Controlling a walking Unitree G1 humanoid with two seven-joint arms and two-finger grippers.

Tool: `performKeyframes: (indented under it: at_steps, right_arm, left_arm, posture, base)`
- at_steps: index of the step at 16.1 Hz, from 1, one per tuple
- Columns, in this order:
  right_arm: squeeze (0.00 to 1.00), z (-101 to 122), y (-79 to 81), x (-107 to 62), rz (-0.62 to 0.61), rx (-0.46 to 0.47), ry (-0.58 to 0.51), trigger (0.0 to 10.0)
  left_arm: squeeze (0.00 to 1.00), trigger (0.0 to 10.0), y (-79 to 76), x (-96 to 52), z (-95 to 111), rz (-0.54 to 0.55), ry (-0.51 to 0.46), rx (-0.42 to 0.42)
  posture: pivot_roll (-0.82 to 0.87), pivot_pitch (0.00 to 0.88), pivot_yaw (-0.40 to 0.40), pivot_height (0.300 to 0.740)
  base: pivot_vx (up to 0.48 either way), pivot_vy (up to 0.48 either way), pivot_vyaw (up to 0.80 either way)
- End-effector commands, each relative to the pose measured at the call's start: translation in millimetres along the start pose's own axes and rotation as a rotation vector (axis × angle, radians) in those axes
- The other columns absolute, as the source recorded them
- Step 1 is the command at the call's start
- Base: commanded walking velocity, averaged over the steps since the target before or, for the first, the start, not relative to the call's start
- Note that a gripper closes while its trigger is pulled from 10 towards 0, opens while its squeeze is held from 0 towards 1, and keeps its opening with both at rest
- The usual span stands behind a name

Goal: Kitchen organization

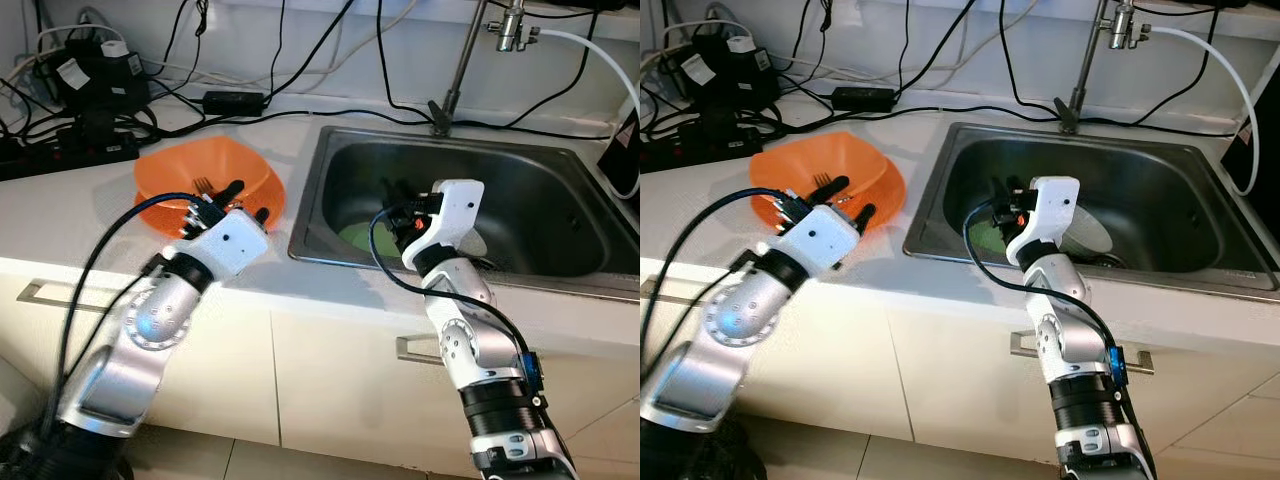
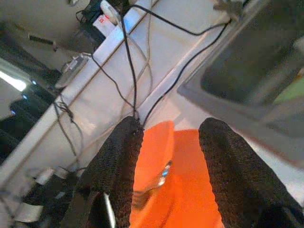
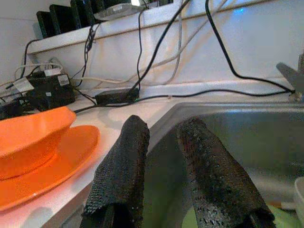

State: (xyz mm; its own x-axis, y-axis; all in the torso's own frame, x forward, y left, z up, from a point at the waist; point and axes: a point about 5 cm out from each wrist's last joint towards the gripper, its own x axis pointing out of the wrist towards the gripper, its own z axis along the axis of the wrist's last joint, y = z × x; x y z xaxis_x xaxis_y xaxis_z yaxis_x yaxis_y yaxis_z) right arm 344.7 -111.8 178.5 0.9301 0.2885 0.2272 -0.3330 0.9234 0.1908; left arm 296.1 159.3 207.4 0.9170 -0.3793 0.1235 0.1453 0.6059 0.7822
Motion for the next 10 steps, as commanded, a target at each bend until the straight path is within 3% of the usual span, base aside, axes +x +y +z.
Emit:
performKeyframes:
  at_steps: [1, 7, 10]
  right_arm:
    - [0.00, 4.9, 2.3, 0.2, 0.006, 0.006, -0.010, 10.0]
    - [0.00, 9.4, 0.0, 0.8, -0.007, 0.001, -0.014, 10.0]
    - [0.00, 11.5, -1.0, 0.8, -0.013, 0.000, -0.017, 10.0]
  left_arm:
    - [0.00, 10.0, -1.0, 0.5, -3.3, -0.015, 0.010, 0.048]
    - [0.00, 10.0, -1.6, 16.6, -14.0, -0.038, 0.058, 0.153]
    - [0.00, 10.0, -4.1, 22.1, -18.7, -0.048, 0.082, 0.168]
  posture:
    - [0.09, 0.013, -0.004, 0.740]
    - [0.08, 0.030, -0.010, 0.740]
    - [0.07, 0.033, -0.008, 0.740]
  base:
    - [0.000, 0.000, 0.00]
    - [0.000, 0.000, 0.00]
    - [0.000, 0.000, 0.00]
